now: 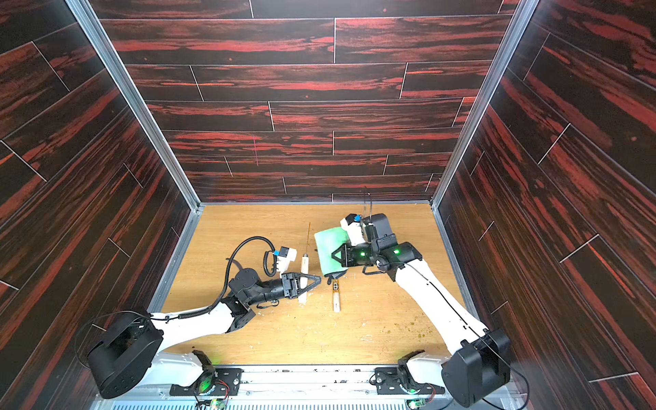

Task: Wipe small sickles with rags
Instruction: Wipe the small sickle.

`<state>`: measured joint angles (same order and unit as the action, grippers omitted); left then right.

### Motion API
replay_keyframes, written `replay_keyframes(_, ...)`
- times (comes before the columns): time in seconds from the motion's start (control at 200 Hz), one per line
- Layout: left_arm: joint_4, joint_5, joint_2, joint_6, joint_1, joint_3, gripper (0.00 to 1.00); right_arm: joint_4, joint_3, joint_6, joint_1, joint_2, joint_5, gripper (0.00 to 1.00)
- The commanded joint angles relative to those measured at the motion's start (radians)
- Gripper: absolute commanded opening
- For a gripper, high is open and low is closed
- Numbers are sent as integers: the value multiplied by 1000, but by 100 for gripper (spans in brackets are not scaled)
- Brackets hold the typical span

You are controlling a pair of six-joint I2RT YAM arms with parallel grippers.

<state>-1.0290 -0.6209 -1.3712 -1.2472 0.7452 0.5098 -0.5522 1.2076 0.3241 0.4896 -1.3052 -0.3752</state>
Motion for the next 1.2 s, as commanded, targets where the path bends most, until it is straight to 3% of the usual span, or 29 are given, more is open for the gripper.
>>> replay_keyframes(0.0, -19, -2, 7, 14, 8, 27, 0, 27, 61, -59, 39, 35, -20, 5)
replay_keyframes(0.386, 5, -11, 14, 25, 26, 53, 0, 100, 144, -90, 76, -85, -52, 4)
replay_keyframes(0.706, -171, 23, -29, -46, 70, 80, 0, 237, 176, -37, 76, -190, -54, 2)
replay_keyframes(1.197, -184, 39, -49, -44, 99, 88, 0, 241, 341, -52, 11, -391, -42, 1)
